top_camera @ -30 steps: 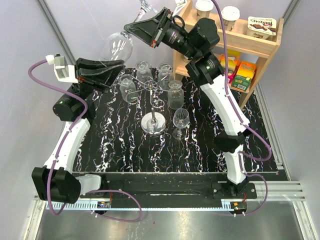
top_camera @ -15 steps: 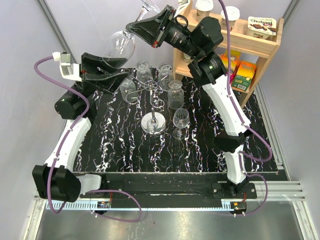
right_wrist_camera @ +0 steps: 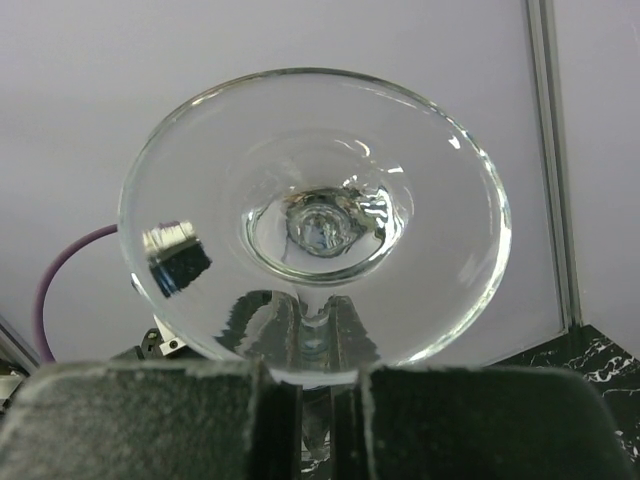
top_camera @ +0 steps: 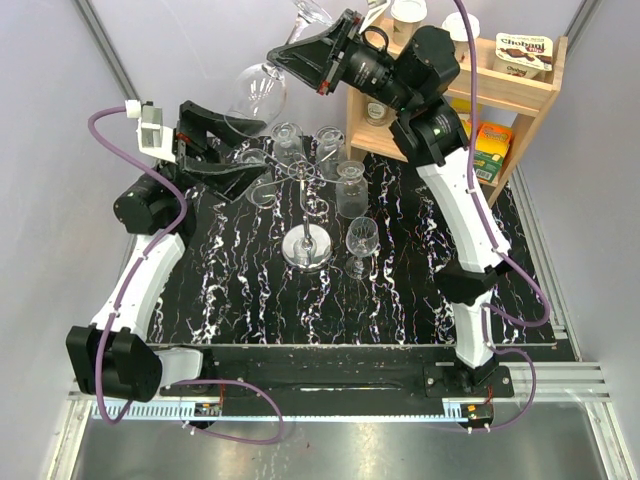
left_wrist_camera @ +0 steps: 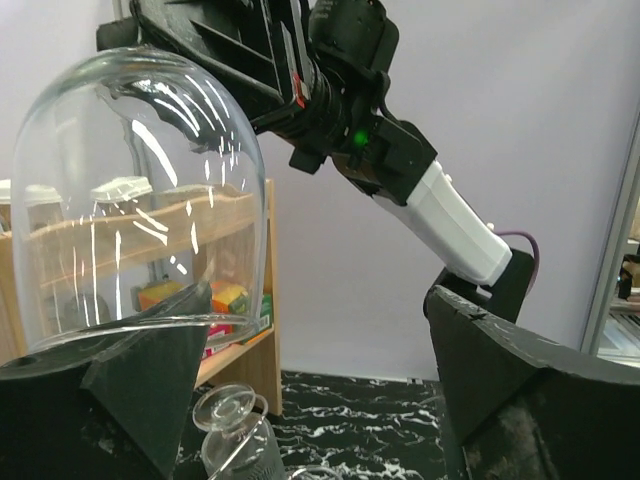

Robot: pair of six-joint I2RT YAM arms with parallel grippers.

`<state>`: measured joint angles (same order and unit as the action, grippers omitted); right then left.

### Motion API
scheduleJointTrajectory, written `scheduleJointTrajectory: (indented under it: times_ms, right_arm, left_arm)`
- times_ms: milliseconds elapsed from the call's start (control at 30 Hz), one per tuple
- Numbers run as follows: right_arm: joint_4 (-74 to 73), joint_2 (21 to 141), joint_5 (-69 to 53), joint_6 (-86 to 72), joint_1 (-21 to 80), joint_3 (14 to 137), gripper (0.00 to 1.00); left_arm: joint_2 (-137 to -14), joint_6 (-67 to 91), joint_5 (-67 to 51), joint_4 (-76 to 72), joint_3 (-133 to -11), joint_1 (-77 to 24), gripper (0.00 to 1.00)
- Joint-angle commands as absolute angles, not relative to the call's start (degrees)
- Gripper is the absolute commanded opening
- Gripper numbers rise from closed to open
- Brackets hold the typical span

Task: Place the wine glass upside down on the wine glass rack
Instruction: Adjust the wine glass.

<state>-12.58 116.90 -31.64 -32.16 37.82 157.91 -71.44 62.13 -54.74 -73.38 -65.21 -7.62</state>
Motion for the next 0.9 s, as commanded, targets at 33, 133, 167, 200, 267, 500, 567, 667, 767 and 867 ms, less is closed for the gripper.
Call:
scheduleJointTrajectory:
  times_ms: [33, 133, 167, 200, 267, 500, 567, 667, 767, 867]
  right_arm:
    - [-9.58, 113.91, -34.54, -36.55, 36.13, 160.49, 0.00]
    - [-8.53, 113.73, -35.51, -37.61, 35.60, 160.58, 0.00]
    - [-8.18, 113.73, -35.86, -38.23, 35.42, 160.75, 0.00]
    - [-7.74, 113.64, -36.21, -39.10, 35.16, 160.84, 0.00]
    - [-7.47, 113.47, -36.73, -40.16, 34.89, 160.93, 0.00]
    - [-7.56, 113.29, -36.83, -40.61, 33.32, 162.24, 0.00]
    - [-7.47, 113.29, -36.39, -40.26, 32.26, 162.51, 0.00]
    - [-9.13, 112.94, -36.56, -38.33, 31.12, 162.34, 0.00]
    - [-11.42, 111.89, -37.35, -35.78, 30.33, 160.76, 0.00]
    - [-15.10, 110.83, -38.93, -31.13, 29.97, 159.70, 0.00]
  left_arm:
    - [-72.24, 61.88, -59.41, -73.48, -65.57, -8.44, 0.96]
    - [-72.86, 61.61, -59.15, -73.48, -65.57, -8.17, 0.99]
    - [-72.86, 61.52, -59.15, -73.56, -65.57, -8.09, 0.99]
    - [-72.95, 61.52, -58.89, -73.56, -65.48, -8.00, 0.99]
    - [-73.21, 61.61, -58.36, -73.74, -65.57, -7.39, 0.99]
    - [-73.74, 64.16, -57.91, -76.46, -66.35, -5.36, 0.99]
    - [-73.48, 64.77, -59.23, -77.25, -66.71, -5.19, 0.99]
    - [-72.69, 65.13, -62.13, -77.52, -67.06, -4.92, 0.99]
    - [-71.72, 64.78, -64.94, -76.91, -66.54, -4.48, 0.99]
    - [-70.93, 63.81, -67.84, -75.33, -66.45, -3.69, 0.99]
